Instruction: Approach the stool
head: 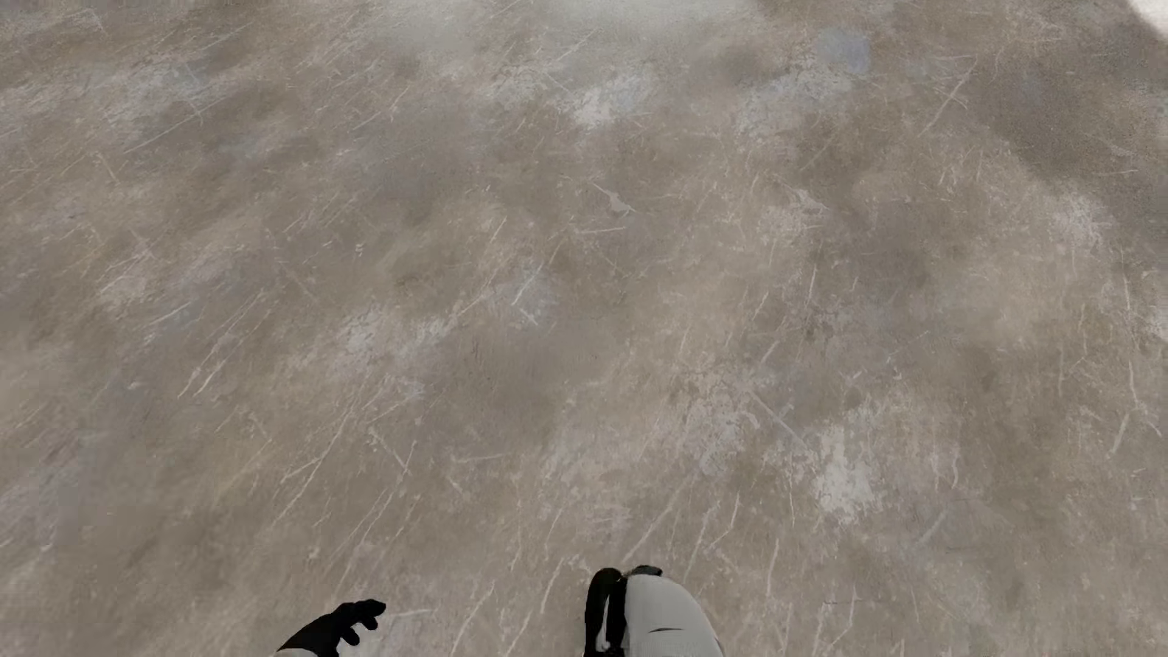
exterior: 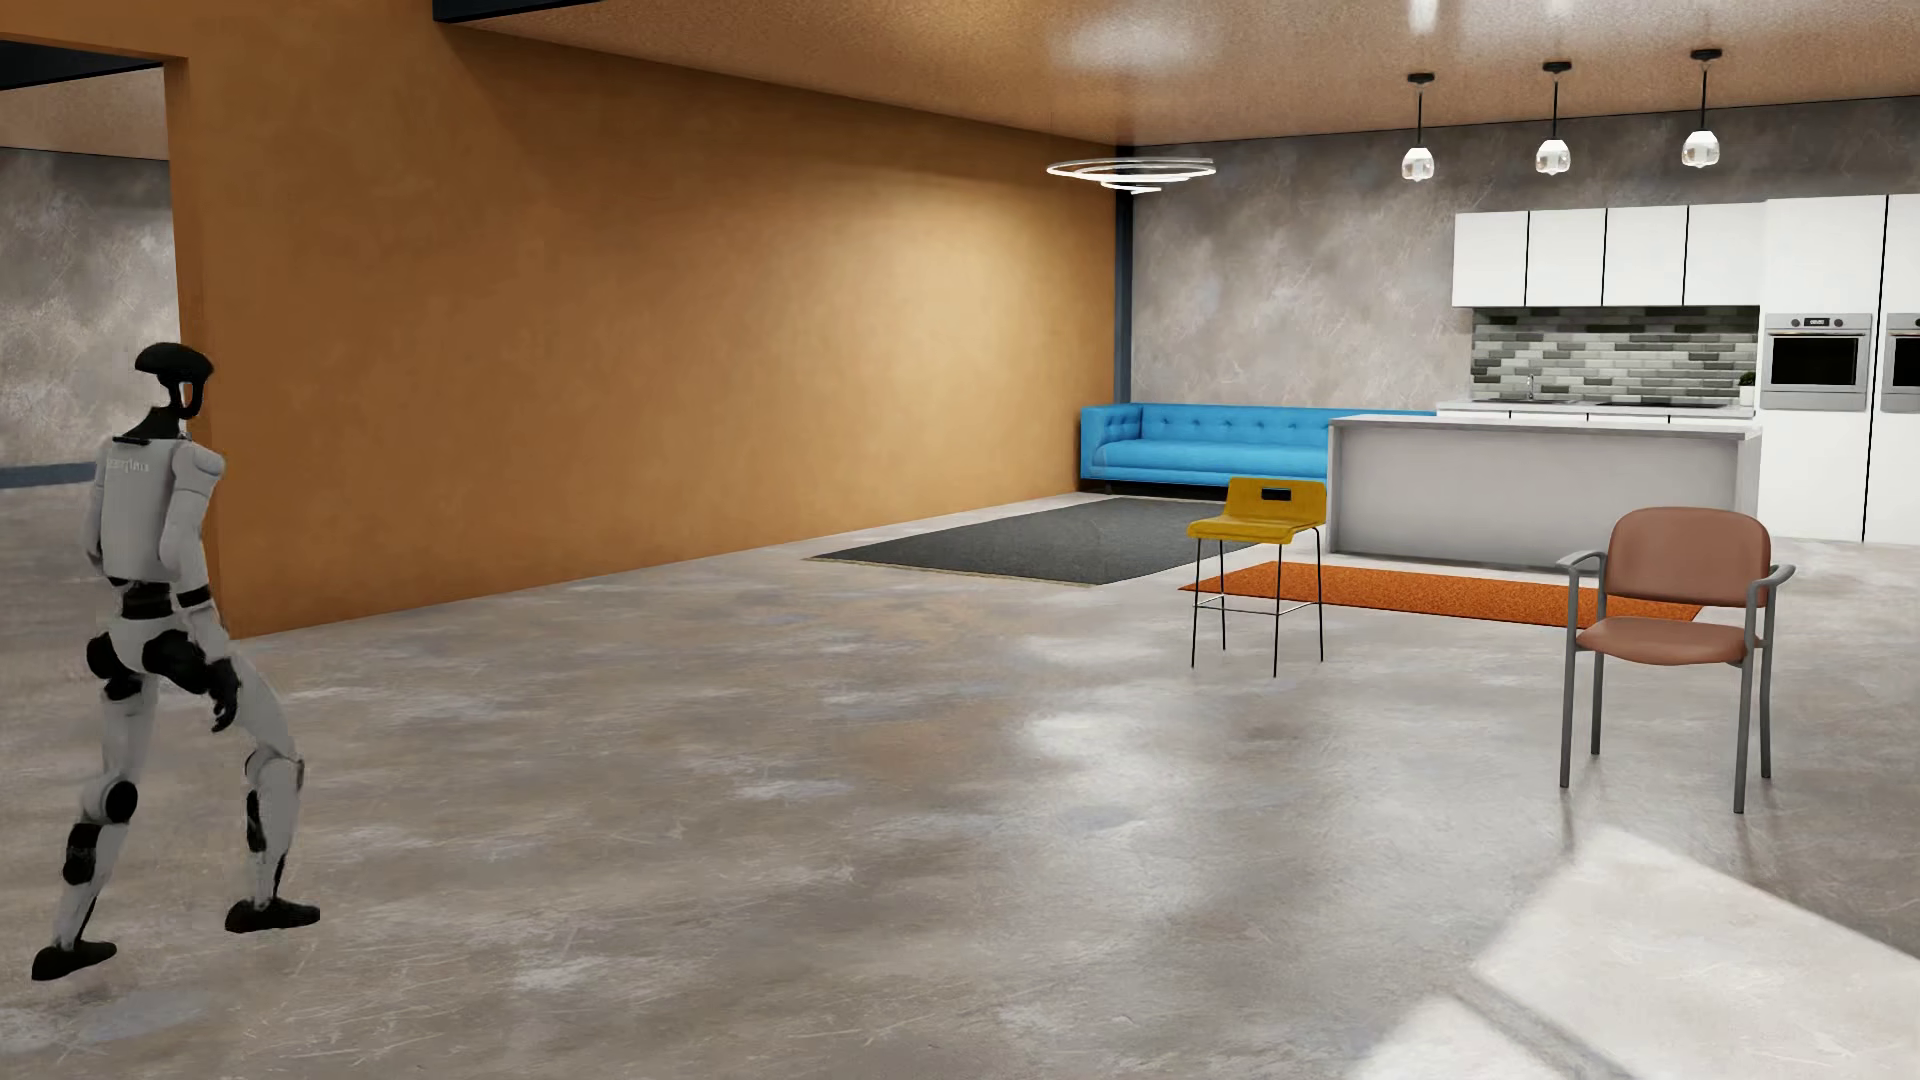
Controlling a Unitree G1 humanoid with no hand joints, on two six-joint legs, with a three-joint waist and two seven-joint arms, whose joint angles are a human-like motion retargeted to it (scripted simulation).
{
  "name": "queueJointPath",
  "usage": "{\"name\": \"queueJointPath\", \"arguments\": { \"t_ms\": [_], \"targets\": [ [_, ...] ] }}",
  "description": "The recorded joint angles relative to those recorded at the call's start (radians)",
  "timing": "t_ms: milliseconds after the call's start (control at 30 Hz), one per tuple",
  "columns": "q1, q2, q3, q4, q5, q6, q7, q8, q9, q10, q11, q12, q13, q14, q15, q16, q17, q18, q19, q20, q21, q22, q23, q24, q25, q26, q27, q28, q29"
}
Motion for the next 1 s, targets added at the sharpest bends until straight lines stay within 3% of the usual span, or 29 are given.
{"name": "queueJointPath", "arguments": {
  "t_ms": [67, 100, 133, 167, 233, 267, 300, 367, 433, 500, 567, 600, 667, 700, 767, 800, 833, 867, 900, 933, 967, 1000],
  "targets": [
    [0.108, 0.057, -0.011, -0.015, 0.032, 0.005, 0.019, -0.118, 0.004, -0.074, -0.473, -0.043, 0.013, -0.013, 0.030, 0.035, 0.009, -0.012, 0.002, -0.073, 0.027, -0.063, 0.025, 0.025, -0.107, 0.011, -0.016, 0.036, 0.100],
    [0.151, 0.056, -0.015, -0.020, 0.057, 0.009, 0.030, -0.125, 0.006, -0.080, -0.548, -0.062, 0.013, -0.017, -0.018, 0.039, 0.026, -0.017, 0.008, -0.090, 0.014, -0.075, 0.020, 0.041, -0.133, 0.037, -0.020, 0.064, 0.133],
    [0.190, 0.049, -0.020, -0.017, 0.085, 0.016, 0.044, -0.097, 0.009, -0.054, -0.516, -0.064, 0.008, -0.005, 0.020, 0.031, 0.047, -0.028, -0.024, -0.077, -0.008, -0.084, 0.003, 0.034, -0.147, 0.065, -0.024, 0.090, 0.151],
    [0.212, 0.034, -0.024, -0.005, 0.117, 0.026, 0.049, -0.053, 0.012, -0.010, -0.441, -0.052, 0.004, 0.034, 0.074, 0.012, 0.081, -0.026, -0.127, -0.044, -0.051, -0.094, -0.030, -0.001, -0.137, 0.080, -0.024, 0.109, 0.138],
    [0.187, 0.046, -0.032, 0.050, 0.134, 0.053, 0.040, -0.066, 0.017, 0.199, -0.303, -0.009, 0.000, 0.227, 0.133, -0.023, 0.170, 0.006, -0.241, 0.003, -0.146, -0.093, -0.104, -0.076, -0.088, 0.093, -0.019, 0.107, 0.056],
    [0.120, 0.057, -0.031, 0.107, 0.143, 0.070, 0.031, -0.069, 0.019, 0.403, -0.232, 0.009, -0.012, 0.325, 0.071, -0.031, 0.218, -0.002, -0.249, -0.002, -0.183, -0.077, -0.126, -0.087, -0.059, 0.101, -0.010, 0.079, 0.010],
    [0.019, 0.090, -0.023, 0.154, 0.161, 0.087, -0.017, -0.064, 0.021, 0.612, -0.199, 0.024, -0.038, 0.443, 0.010, -0.028, 0.258, 0.041, -0.243, -0.035, -0.197, -0.059, -0.129, -0.058, -0.041, 0.102, -0.005, 0.037, -0.037],
    [-0.217, 0.204, 0.003, 0.152, 0.204, 0.110, -0.159, -0.040, 0.020, 0.904, -0.228, 0.058, -0.129, 0.352, -0.068, -0.016, 0.295, 0.109, -0.223, -0.120, -0.138, -0.049, -0.085, 0.060, -0.095, 0.068, -0.004, -0.046, -0.148],
    [-0.433, 0.334, 0.037, 0.173, 0.239, 0.118, -0.226, -0.001, 0.011, 0.991, -0.298, 0.116, -0.246, 0.344, -0.120, -0.038, 0.311, 0.098, -0.206, -0.133, -0.068, -0.079, -0.034, 0.126, -0.144, 0.040, -0.043, -0.048, -0.217],
    [-0.599, 0.452, 0.075, 0.190, 0.270, 0.121, -0.243, 0.045, -0.003, 0.870, -0.353, 0.190, -0.362, 0.326, -0.177, -0.070, 0.324, 0.128, -0.193, -0.091, -0.025, -0.141, -0.044, 0.109, -0.123, 0.034, -0.126, -0.009, -0.219],
    [-0.674, 0.554, 0.101, 0.205, 0.296, 0.127, -0.177, 0.090, -0.014, 0.547, -0.376, 0.251, -0.461, 0.322, -0.254, -0.093, 0.300, 0.151, -0.182, -0.038, 0.049, -0.185, -0.114, 0.072, -0.094, 0.047, -0.221, 0.041, -0.174],
    [-0.675, 0.600, 0.110, 0.172, 0.303, 0.130, -0.156, 0.107, -0.017, 0.308, -0.376, 0.276, -0.499, 0.339, -0.298, -0.103, 0.277, 0.117, -0.175, -0.020, 0.090, -0.192, -0.166, 0.063, -0.084, 0.058, -0.252, 0.054, -0.165],
    [-0.642, 0.702, 0.115, 0.047, 0.296, 0.129, -0.200, 0.126, -0.023, -0.153, -0.391, 0.301, -0.531, 0.340, -0.373, -0.111, 0.215, 0.047, -0.160, -0.009, 0.160, -0.157, -0.282, 0.066, -0.085, 0.078, -0.265, 0.051, -0.168],
    [-0.642, 0.740, 0.112, 0.011, 0.287, 0.126, -0.160, 0.117, -0.023, -0.209, -0.366, 0.300, -0.522, 0.306, -0.404, -0.103, 0.191, 0.004, -0.148, -0.012, 0.167, -0.117, -0.338, 0.073, -0.058, 0.089, -0.272, 0.030, -0.178],
    [-0.646, 0.793, 0.114, -0.054, 0.247, 0.106, -0.198, 0.092, -0.020, -0.069, -0.240, 0.287, -0.465, 0.440, -0.345, -0.102, 0.148, 0.148, -0.130, -0.003, 0.153, -0.025, -0.407, 0.082, -0.003, 0.136, -0.246, -0.020, -0.183],
    [-0.632, 0.783, 0.115, -0.052, 0.216, 0.091, -0.181, 0.082, -0.017, 0.028, -0.104, 0.290, -0.431, 0.486, -0.245, -0.110, 0.137, 0.179, -0.117, 0.015, 0.141, 0.007, -0.407, 0.090, 0.028, 0.153, -0.228, -0.022, -0.170],
    [-0.637, 0.721, 0.116, -0.045, 0.167, 0.074, -0.151, 0.076, -0.012, 0.153, 0.115, 0.299, -0.402, 0.410, -0.120, -0.127, 0.132, 0.213, -0.087, 0.037, 0.124, 0.035, -0.384, 0.092, 0.052, 0.164, -0.198, -0.012, -0.160],
    [-0.616, 0.634, 0.115, -0.035, 0.118, 0.056, -0.126, 0.085, -0.008, 0.250, 0.355, 0.307, -0.373, 0.308, 0.013, -0.140, 0.134, 0.204, 0.029, 0.051, 0.106, 0.063, -0.339, 0.093, 0.065, 0.164, -0.155, -0.014, -0.148],
    [-0.564, 0.540, 0.112, -0.029, 0.074, 0.040, -0.104, 0.106, -0.005, 0.287, 0.540, 0.306, -0.346, 0.229, 0.121, -0.147, 0.142, 0.197, 0.061, 0.059, 0.086, 0.088, -0.283, 0.089, 0.069, 0.151, -0.100, -0.007, -0.129],
    [-0.493, 0.441, 0.106, -0.030, 0.048, 0.027, -0.087, 0.127, -0.003, 0.283, 0.662, 0.289, -0.317, 0.174, 0.067, -0.143, 0.151, 0.189, 0.026, 0.044, 0.064, 0.119, -0.223, 0.114, 0.063, 0.146, -0.046, 0.019, -0.121],
    [-0.415, 0.349, 0.098, -0.033, 0.013, 0.019, -0.078, 0.127, -0.003, 0.251, 0.719, 0.259, -0.281, 0.137, 0.021, -0.128, 0.163, 0.180, -0.007, -0.003, 0.031, 0.151, -0.161, 0.172, 0.062, 0.132, 0.002, 0.053, -0.127],
    [-0.339, 0.267, 0.086, -0.040, -0.035, 0.015, -0.078, 0.107, -0.004, 0.208, 0.715, 0.220, -0.237, 0.112, 0.014, -0.116, 0.171, 0.171, -0.002, -0.039, -0.006, 0.168, -0.105, 0.218, 0.066, 0.113, 0.041, 0.090, -0.132]
  ]
}}
